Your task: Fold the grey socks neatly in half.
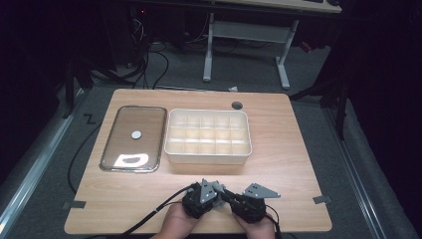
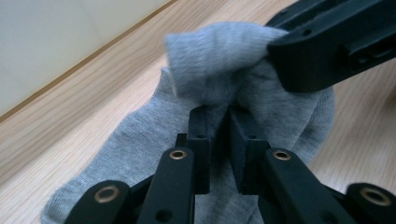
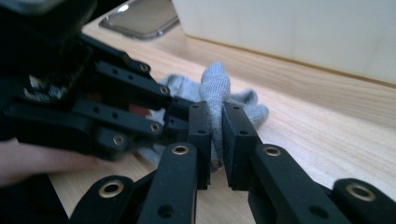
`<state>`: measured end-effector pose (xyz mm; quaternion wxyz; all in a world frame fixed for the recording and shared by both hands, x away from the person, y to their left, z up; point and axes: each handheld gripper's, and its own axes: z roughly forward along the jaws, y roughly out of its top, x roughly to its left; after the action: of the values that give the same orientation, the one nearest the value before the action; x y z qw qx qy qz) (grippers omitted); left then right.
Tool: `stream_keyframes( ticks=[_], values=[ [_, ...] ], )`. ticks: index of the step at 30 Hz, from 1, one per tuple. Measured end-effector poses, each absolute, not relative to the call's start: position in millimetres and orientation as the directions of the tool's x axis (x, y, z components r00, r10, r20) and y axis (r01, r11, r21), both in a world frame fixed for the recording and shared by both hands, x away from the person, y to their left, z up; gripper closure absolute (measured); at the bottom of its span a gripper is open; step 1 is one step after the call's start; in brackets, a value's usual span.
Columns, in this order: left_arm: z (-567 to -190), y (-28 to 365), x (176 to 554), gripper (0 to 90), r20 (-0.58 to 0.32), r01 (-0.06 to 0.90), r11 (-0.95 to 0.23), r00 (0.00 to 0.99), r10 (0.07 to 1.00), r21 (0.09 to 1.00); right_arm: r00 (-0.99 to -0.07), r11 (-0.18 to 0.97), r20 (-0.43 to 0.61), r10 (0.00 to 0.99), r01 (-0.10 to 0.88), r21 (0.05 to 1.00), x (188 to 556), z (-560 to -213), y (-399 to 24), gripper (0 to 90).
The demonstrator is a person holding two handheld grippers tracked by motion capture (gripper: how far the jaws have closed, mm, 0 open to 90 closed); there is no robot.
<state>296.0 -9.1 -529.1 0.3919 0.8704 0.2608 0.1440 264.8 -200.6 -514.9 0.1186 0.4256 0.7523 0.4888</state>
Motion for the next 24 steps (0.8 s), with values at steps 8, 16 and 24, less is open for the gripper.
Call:
stream_keyframes(
  ticks=[8,16,24],
  values=[
    [-525,-11,300,72.2,0.050,0.342,-0.555,0.819,0.572,0.758,-0.583,0.138,0.237,0.777,0.525,0.840,267,-517,-210,84.0],
    [-513,42,301,49.2,0.013,0.372,-0.472,0.774,0.633,0.799,-0.571,0.122,0.243,0.784,0.526,0.841,267,-518,-215,83.7],
    [-532,75,301,39.5,-0.121,0.478,-0.427,0.762,0.636,0.768,-0.579,0.142,0.223,0.784,0.517,0.844,267,-515,-214,83.3]
  ],
)
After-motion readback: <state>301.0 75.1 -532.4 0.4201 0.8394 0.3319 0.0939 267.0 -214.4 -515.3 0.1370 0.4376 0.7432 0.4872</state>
